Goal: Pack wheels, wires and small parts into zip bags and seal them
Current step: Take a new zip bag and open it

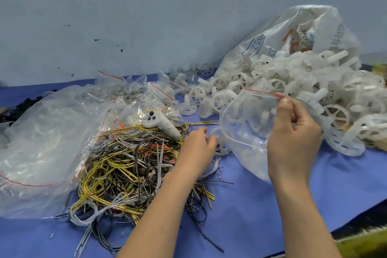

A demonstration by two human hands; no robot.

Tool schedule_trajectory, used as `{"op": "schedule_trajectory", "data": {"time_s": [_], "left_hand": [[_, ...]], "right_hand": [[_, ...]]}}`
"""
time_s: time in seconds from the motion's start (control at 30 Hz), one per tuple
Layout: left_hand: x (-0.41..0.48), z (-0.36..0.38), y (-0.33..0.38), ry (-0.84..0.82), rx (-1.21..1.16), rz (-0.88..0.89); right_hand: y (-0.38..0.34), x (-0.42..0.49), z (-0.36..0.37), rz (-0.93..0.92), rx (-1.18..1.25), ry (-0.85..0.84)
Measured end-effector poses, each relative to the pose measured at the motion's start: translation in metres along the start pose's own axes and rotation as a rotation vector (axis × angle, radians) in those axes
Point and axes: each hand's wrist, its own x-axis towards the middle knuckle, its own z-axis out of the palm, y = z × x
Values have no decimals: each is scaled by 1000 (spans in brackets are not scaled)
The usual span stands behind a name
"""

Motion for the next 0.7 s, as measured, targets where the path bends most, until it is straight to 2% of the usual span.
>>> {"op": "schedule_trajectory", "data": {"time_s": [0.17, 0.3, 0.4, 0.5, 0.6, 0.7], "left_hand": [[1, 23, -6, 53, 2, 29], [-4, -7, -2, 245, -189, 36], [-18, -49, 10, 371, -434, 89], [-40, -80, 25, 386, -595, 187], [-57, -86, 35, 319, -480, 320], [-64, -79, 37, 346, -121, 452]], "right_hand": [[2, -1, 3, 14, -24, -94], [4, -3, 1, 22, -70, -189], [4, -4, 0, 31, -65, -213], [2, -6, 2, 33, -66, -239], [0, -11, 5, 38, -51, -275], [-2, -15, 10, 19, -44, -284]]}}
